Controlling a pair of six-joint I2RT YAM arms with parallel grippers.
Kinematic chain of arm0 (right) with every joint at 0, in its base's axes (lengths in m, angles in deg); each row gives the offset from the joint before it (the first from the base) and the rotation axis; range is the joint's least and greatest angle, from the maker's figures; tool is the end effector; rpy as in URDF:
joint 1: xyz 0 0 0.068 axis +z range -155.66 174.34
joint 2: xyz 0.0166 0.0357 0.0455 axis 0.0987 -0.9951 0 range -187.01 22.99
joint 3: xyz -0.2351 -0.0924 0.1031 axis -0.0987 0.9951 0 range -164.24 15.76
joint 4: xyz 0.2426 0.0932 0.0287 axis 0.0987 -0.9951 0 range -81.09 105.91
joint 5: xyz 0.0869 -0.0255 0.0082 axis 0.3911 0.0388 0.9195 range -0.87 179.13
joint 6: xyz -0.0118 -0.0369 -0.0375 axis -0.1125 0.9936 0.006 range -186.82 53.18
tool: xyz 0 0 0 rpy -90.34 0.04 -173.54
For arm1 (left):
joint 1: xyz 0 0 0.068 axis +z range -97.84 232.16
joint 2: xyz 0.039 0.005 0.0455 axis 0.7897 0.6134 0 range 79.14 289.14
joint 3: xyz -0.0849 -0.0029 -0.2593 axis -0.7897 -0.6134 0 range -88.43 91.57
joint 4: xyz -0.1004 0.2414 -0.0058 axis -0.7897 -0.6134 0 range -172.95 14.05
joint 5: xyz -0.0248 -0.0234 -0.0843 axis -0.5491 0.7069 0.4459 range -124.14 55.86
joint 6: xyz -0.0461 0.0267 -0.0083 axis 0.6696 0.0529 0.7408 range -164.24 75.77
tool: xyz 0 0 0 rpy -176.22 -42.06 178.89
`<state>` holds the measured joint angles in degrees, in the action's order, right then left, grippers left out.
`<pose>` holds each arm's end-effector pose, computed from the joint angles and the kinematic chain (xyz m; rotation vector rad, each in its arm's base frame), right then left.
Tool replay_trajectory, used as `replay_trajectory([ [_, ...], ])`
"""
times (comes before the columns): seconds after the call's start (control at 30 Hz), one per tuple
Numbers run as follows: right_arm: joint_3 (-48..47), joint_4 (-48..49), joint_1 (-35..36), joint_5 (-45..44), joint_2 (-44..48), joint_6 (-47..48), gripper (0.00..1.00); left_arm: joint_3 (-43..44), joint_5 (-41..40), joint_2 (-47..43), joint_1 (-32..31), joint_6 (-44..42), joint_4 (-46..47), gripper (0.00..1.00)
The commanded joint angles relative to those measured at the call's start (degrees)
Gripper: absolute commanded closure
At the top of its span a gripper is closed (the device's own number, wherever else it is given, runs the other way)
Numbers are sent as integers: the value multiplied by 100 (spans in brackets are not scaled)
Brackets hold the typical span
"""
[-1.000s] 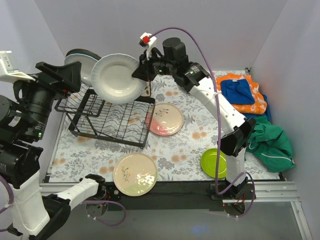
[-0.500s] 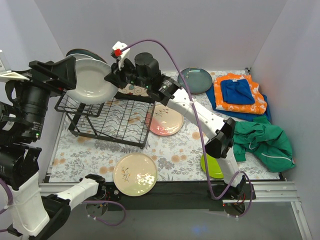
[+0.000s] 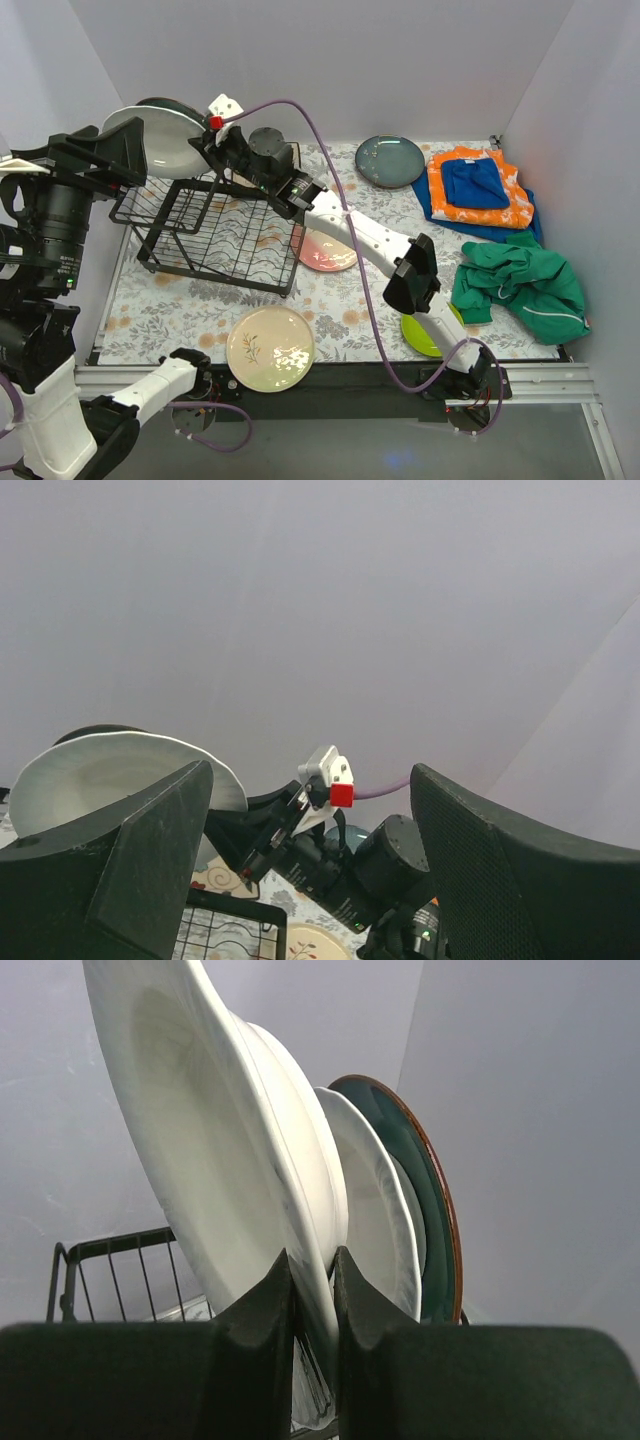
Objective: Load the plates into the dish rack
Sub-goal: Insert the plate into the dish rack
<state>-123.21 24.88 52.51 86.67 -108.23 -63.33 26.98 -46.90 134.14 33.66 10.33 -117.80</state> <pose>0.2826 0.4526 0.4361 -0.6436 1.1528 0.7897 0.0409 -0.0056 0.6072 -0.5941 1.1727 -0.9588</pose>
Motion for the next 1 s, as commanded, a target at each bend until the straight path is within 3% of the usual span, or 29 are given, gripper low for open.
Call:
replay_trajectory([
  [0.0,-525,2107,45,-474,18,318,99,60,-87,28,-4,-165,-34,21],
  [0.5,-560,3057,80,-1054,-580,846,99,-326,-166,-33,-13,-280,80,18],
  [0.97,-473,3295,72,-1178,-783,908,99,-493,-219,-95,-13,-218,115,18],
])
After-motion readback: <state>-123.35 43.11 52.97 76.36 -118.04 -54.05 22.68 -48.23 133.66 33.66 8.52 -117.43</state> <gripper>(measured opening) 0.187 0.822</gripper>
